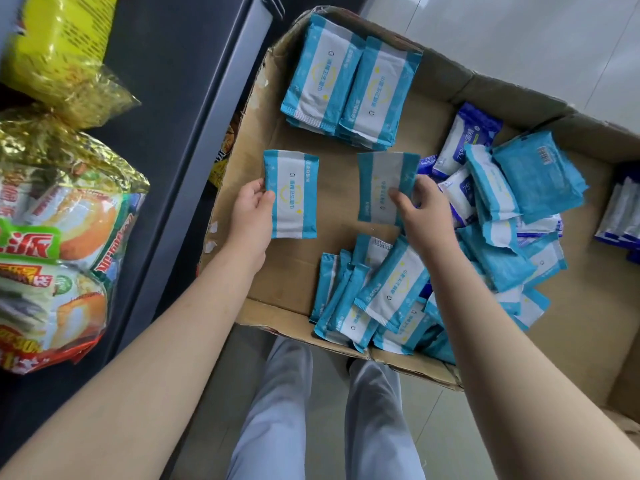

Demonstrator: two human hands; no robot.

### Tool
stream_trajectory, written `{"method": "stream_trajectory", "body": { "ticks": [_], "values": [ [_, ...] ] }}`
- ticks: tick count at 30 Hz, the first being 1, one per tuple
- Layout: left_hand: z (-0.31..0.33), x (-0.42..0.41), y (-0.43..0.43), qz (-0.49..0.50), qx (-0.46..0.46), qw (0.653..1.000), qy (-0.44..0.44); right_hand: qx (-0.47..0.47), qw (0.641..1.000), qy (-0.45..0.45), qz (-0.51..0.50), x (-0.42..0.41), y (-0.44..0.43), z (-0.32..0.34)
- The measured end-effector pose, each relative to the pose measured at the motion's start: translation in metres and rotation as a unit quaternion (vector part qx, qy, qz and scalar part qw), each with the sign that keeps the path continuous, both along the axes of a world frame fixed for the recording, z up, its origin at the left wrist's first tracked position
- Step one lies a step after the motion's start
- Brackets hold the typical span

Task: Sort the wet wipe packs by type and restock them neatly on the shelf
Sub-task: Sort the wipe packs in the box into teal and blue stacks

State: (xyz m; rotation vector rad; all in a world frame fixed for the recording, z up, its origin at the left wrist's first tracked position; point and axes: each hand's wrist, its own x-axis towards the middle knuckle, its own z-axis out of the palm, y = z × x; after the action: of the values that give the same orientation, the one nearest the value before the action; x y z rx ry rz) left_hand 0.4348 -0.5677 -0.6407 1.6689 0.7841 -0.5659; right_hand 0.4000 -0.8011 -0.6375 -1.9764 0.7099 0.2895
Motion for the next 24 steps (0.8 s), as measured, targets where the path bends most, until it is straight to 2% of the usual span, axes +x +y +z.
{"method": "stream_trajectory", "body": {
  "ticks": [2,5,9,15,19,22,24],
  "values": [
    [-0.004,0.008,-0.003,-0.023,0.007,1.0,-0.013,0.024,0.999,-0.009,-0.03,0.005,0.018,-0.001],
    [-0.013,0.02,-0.008,-0.064,0.036,0.997,-0.039,0.078,0.99,0.061,-0.102,0.013,0.039,-0.014],
    [-0.026,0.028,-0.013,-0.076,0.101,0.99,-0.057,0.038,0.976,0.155,-0.147,0.012,0.049,-0.03],
    [-0.033,0.034,-0.018,-0.097,0.207,0.968,-0.104,0.012,0.983,0.137,-0.124,0.025,0.039,-0.03],
    [-0.036,0.037,-0.019,-0.076,0.2,0.971,-0.106,-0.01,0.985,0.132,-0.11,0.033,0.038,-0.033],
    [-0.024,0.029,-0.023,-0.026,0.139,0.984,-0.106,-0.083,0.983,0.136,-0.09,0.029,0.036,-0.025],
    [-0.012,0.012,-0.026,-0.032,0.115,0.986,-0.114,-0.129,0.983,0.108,-0.072,0.015,0.03,-0.016]
  ]
}}
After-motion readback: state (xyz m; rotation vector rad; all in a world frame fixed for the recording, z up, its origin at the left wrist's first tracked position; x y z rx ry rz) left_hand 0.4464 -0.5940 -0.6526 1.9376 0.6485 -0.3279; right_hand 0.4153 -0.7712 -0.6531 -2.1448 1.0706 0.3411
